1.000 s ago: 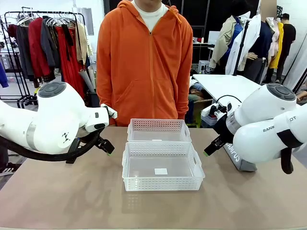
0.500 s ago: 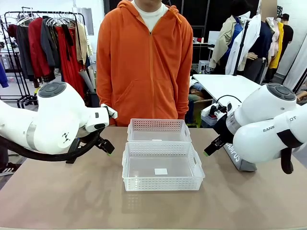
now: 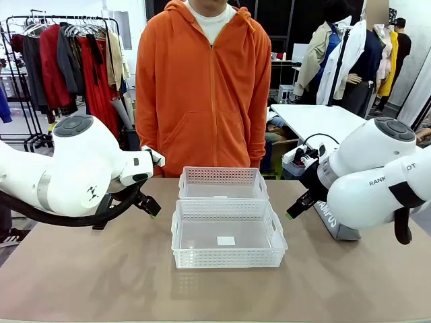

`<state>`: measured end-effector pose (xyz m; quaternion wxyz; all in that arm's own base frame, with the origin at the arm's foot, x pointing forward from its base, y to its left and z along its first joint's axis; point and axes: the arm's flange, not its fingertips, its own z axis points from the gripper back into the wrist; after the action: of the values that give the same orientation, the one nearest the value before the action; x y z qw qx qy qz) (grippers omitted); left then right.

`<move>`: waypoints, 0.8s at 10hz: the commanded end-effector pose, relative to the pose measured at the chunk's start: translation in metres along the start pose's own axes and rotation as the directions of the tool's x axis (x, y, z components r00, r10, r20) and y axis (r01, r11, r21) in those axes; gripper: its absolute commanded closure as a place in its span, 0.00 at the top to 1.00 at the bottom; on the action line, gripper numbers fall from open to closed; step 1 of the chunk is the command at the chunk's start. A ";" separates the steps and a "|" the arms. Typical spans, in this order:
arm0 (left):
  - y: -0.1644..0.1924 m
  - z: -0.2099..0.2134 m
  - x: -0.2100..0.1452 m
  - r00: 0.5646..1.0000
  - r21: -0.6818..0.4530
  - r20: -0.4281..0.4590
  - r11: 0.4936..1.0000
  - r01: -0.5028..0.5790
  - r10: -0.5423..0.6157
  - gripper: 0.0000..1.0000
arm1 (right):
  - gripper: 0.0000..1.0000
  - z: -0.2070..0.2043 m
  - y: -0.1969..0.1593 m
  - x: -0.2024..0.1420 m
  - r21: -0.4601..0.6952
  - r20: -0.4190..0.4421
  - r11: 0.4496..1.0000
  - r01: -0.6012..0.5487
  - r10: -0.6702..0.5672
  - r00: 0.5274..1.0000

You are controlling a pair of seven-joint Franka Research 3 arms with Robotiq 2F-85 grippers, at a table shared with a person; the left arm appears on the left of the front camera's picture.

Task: Distribute items into two baskets.
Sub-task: Pick up the Pencil pouch that the person points to.

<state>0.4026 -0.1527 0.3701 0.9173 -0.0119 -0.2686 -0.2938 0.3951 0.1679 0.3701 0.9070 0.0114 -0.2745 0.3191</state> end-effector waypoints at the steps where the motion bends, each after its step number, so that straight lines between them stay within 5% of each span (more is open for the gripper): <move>1: 0.001 0.000 0.000 1.000 0.000 0.000 1.000 -0.001 0.001 1.00 | 1.00 0.000 0.000 0.000 0.000 0.000 1.000 0.000 0.000 1.000; 8: 0.001 0.000 0.000 1.000 0.000 0.000 1.000 -0.001 0.001 1.00 | 1.00 0.000 0.000 0.000 0.000 0.000 1.000 0.000 0.000 1.000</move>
<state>0.4026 -0.1527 0.3701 0.9173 -0.0119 -0.2686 -0.2938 0.3951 0.1679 0.3700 0.9070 0.0114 -0.2745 0.3191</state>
